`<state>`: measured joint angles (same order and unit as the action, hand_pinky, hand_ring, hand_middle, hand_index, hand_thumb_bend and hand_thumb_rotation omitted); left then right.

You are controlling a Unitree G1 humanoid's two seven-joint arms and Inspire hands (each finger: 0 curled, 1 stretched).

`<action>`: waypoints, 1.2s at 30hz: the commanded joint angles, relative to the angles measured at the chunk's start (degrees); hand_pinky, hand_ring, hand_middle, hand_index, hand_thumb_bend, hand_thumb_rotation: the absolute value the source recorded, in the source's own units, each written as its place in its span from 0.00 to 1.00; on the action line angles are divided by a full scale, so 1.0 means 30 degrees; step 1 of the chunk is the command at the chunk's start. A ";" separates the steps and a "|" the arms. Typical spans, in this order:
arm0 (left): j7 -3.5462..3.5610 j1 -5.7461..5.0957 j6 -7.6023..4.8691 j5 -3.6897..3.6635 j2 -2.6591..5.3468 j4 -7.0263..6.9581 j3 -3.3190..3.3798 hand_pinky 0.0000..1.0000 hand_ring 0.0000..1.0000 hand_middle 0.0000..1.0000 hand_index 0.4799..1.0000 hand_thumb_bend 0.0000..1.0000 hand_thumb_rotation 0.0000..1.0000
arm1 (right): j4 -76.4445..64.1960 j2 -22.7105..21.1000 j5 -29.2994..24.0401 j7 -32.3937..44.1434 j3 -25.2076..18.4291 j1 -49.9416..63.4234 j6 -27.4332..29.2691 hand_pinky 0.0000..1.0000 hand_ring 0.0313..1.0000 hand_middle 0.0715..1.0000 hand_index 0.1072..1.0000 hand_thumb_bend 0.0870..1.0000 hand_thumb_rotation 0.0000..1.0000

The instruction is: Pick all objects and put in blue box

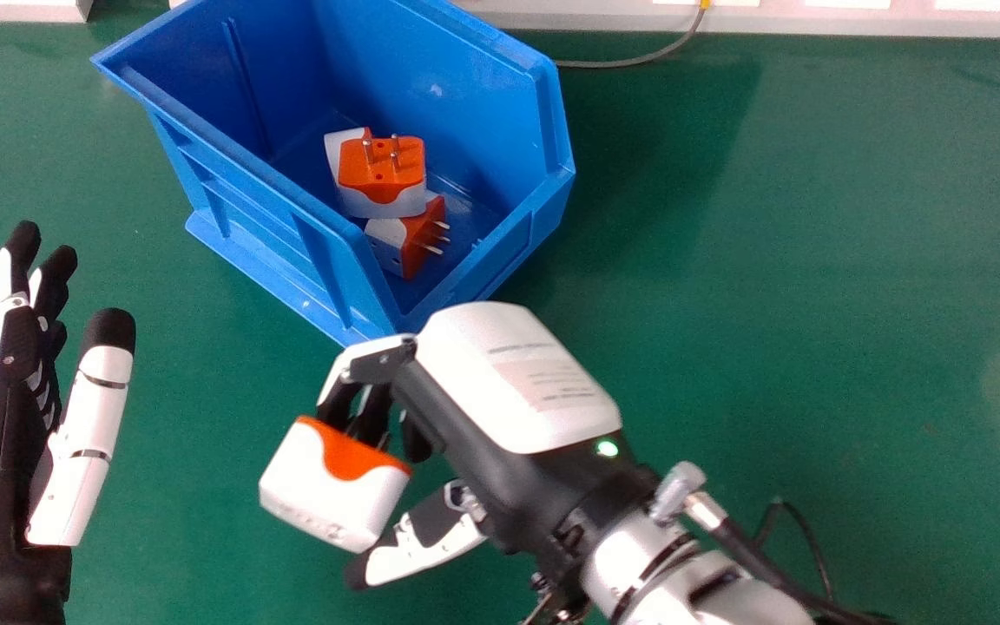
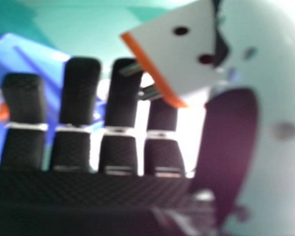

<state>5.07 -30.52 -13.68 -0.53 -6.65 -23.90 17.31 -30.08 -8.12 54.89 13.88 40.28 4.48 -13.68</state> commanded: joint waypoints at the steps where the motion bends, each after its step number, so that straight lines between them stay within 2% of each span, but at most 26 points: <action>1: -0.0055 0.0096 -0.0446 -0.0161 -0.0151 -0.0200 0.0298 1.00 0.99 0.97 1.00 0.46 0.96 | -0.1202 -0.0060 0.0104 -0.0695 -0.0361 0.0644 0.0654 0.23 0.34 0.43 0.47 0.46 0.00; 3: -0.0092 0.0146 -0.0406 -0.0047 -0.0198 -0.0196 0.0325 1.00 0.99 0.97 1.00 0.46 0.96 | -0.1512 -0.0312 0.0237 -0.0945 -0.0794 0.0977 0.0901 0.23 0.34 0.42 0.47 0.46 0.00; 5: -0.0117 0.0202 -0.0442 -0.0051 -0.0160 -0.0204 0.0311 1.00 0.99 0.97 1.00 0.46 0.96 | -0.1942 -0.0559 0.0175 -0.0718 -0.1229 0.1228 0.0995 0.22 0.33 0.42 0.47 0.46 0.00; 9: -0.0172 0.0218 -0.0134 0.0059 -0.0100 -0.0446 0.0233 1.00 0.99 0.97 1.00 0.45 0.96 | -0.2658 -0.1012 0.0168 -0.0728 -0.2161 0.1663 0.1317 0.22 0.33 0.41 0.47 0.46 0.00; 12: -0.0103 0.0330 -0.0127 -0.0008 -0.0187 -0.0400 0.0251 1.00 0.98 0.97 1.00 0.44 0.96 | -0.3065 -0.1321 0.0240 -0.0587 -0.2976 0.1998 0.1388 0.22 0.32 0.41 0.46 0.46 0.00; 16: -0.0125 0.0394 -0.0257 -0.0025 -0.0143 -0.0242 0.0252 1.00 0.98 0.97 1.00 0.44 0.96 | -0.3570 -0.1604 -0.0135 -0.0506 -0.4309 0.2323 0.1517 0.22 0.32 0.41 0.48 0.46 0.00; 20: -0.0253 0.0469 -0.0144 0.0178 -0.0063 -0.0247 0.0159 1.00 0.98 0.97 1.00 0.43 0.96 | -0.3775 -0.1591 -0.0831 -0.0543 -0.5674 0.2093 0.1649 0.24 0.34 0.42 0.48 0.45 0.00; 23: -0.0243 0.0666 -0.0223 0.0182 -0.0101 -0.0146 0.0121 1.00 0.98 0.96 1.00 0.44 0.96 | -0.3633 -0.1587 -0.1364 -0.0421 -0.6448 0.1468 0.1827 0.25 0.35 0.43 0.48 0.45 0.00; 24: -0.0332 0.0700 -0.0157 0.0337 -0.0091 -0.0153 0.0127 1.00 0.98 0.96 1.00 0.44 0.96 | -0.3520 -0.1576 -0.1340 -0.0335 -0.6622 0.1119 0.1785 0.25 0.35 0.43 0.48 0.45 0.00; 25: -0.0348 0.0761 -0.0191 0.0378 -0.0122 -0.0052 0.0160 1.00 0.98 0.96 1.00 0.44 0.96 | -0.3342 -0.1504 -0.1271 -0.0315 -0.6727 0.0758 0.1739 0.25 0.35 0.43 0.48 0.45 0.00; 29: -0.0266 0.0897 -0.0270 0.0179 -0.0162 0.0112 0.0209 1.00 0.97 0.96 1.00 0.44 0.95 | -0.2438 -0.1262 -0.1192 -0.0528 -0.6837 -0.0548 0.1856 0.26 0.36 0.43 0.49 0.44 0.00; 31: -0.0231 0.1011 -0.0523 0.0099 -0.0206 0.0345 0.0256 1.00 0.97 0.96 1.00 0.44 0.95 | -0.1982 -0.1108 -0.1018 -0.0711 -0.6781 -0.1102 0.1877 0.27 0.36 0.44 0.50 0.44 0.00; 34: -0.0293 0.1066 -0.0682 0.0167 -0.0202 0.0509 0.0290 1.00 0.97 0.96 1.00 0.43 0.94 | -0.1119 -0.0661 -0.0724 -0.1056 -0.6647 -0.2086 0.1858 0.27 0.37 0.44 0.50 0.44 0.00; 36: -0.0262 0.1024 -0.0723 0.0284 -0.0291 0.0514 0.0314 0.99 0.97 0.96 0.99 0.43 0.94 | -0.0564 -0.0459 -0.0633 -0.1285 -0.6578 -0.2684 0.1957 0.27 0.37 0.45 0.50 0.44 0.00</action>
<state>4.55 -27.40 -14.36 0.11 -6.90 -21.69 17.55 -31.40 -10.41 52.49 11.65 20.54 -1.22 -8.87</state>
